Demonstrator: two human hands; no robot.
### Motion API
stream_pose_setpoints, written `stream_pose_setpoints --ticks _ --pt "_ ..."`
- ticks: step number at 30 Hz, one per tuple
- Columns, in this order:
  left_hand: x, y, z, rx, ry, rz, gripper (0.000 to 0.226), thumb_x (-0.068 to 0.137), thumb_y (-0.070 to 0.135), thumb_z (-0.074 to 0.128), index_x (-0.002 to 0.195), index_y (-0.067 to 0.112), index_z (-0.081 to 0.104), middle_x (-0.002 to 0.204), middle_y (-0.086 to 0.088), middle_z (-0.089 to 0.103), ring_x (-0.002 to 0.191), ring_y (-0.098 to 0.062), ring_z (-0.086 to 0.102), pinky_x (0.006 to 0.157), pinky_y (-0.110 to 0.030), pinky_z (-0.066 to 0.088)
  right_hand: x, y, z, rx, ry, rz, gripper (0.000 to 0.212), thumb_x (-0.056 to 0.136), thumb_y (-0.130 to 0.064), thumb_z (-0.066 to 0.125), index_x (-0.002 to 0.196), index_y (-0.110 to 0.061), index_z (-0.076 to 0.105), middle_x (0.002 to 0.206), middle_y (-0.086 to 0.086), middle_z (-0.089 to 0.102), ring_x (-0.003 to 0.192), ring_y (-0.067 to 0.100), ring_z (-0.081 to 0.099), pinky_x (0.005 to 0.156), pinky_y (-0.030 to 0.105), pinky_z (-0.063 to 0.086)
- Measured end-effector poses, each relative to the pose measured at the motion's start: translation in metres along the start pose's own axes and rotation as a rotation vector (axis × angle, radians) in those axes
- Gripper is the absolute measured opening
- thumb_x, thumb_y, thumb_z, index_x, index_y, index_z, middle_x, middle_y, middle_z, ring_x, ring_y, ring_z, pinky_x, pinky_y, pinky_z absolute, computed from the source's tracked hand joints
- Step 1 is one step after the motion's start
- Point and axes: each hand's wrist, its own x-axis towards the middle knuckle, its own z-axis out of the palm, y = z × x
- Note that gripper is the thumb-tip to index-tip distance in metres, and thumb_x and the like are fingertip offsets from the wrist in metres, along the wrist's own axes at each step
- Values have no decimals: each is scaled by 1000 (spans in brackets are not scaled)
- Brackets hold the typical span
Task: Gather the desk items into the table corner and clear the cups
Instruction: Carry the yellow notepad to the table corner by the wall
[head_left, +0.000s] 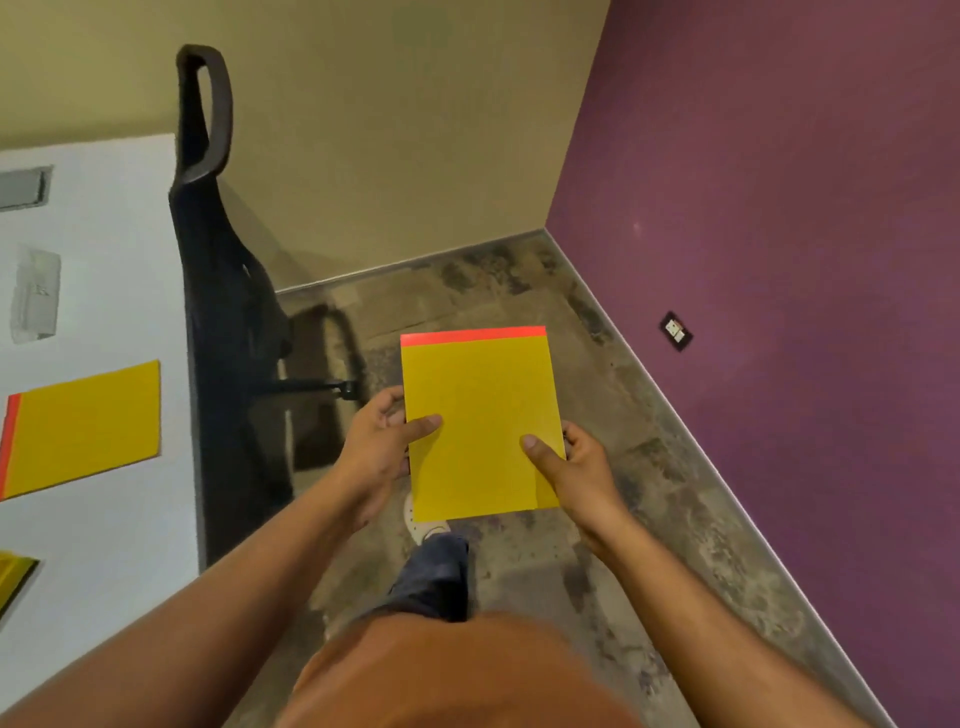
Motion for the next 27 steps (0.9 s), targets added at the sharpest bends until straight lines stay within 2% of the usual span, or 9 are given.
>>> stream_pose_setpoints --ticks 3,6,9,10,13,14,18,22,27 --pt "60 29 -5 -70 22 -1 42 96 3 69 135 15 59 122 -7 78 107 -27 77 77 -38 65 69 -27 8 -55 -43 -37 21 101 -18 67 123 -18 68 121 -3 76 118 17 68 103 42 54" --pt "111 64 -8 -103 54 -3 41 96 3 69 133 16 61 118 -6 79 99 -23 79 71 -36 65 128 -62 18 -73 -82 -15 26 102 -15 65 128 -18 67 127 -7 74 122 12 67 108 38 52" --pt "155 109 -14 -118 63 34 38 96 0 69 130 14 61 116 -9 80 91 -22 79 62 -33 63 189 -94 31 -75 -91 -24 25 102 -15 66 127 -20 67 126 -7 75 122 14 68 108 43 52" --pt "171 122 -18 -115 75 53 38 96 0 69 130 13 61 117 -10 79 94 -24 79 64 -35 64 209 -104 37 -76 -105 -28 24 102 -14 66 124 -20 68 124 -6 76 119 15 69 107 44 53" --pt "209 157 -28 -121 117 96 38 95 0 69 129 14 62 116 -9 80 106 -32 77 85 -47 64 261 -131 57 -67 -118 -34 20 101 -13 67 120 -19 69 119 -3 77 115 17 71 103 43 55" --pt "222 169 -32 -131 138 103 38 95 -1 69 129 13 62 115 -10 80 107 -32 76 87 -48 64 279 -140 63 -62 -126 -42 20 101 -13 67 120 -18 69 119 -2 77 115 18 71 102 44 55" --pt "271 208 -48 -141 212 159 42 94 -3 70 133 9 59 116 -11 79 103 -29 78 77 -37 66 352 -171 87 -55 -202 -46 22 100 -10 66 122 -13 67 118 2 78 113 24 73 97 44 58" --pt "323 247 -60 -167 297 184 41 95 1 72 132 13 60 116 -7 80 106 -28 77 78 -38 64 433 -205 112 -45 -286 -65 21 100 -9 66 121 -10 67 114 6 79 110 32 73 91 47 60" --pt "393 318 -58 -206 425 263 34 95 -7 68 122 14 63 109 -8 81 96 -23 79 71 -27 62 541 -255 140 -20 -375 -124 23 100 -8 65 122 -10 67 118 9 77 114 32 72 98 51 56"
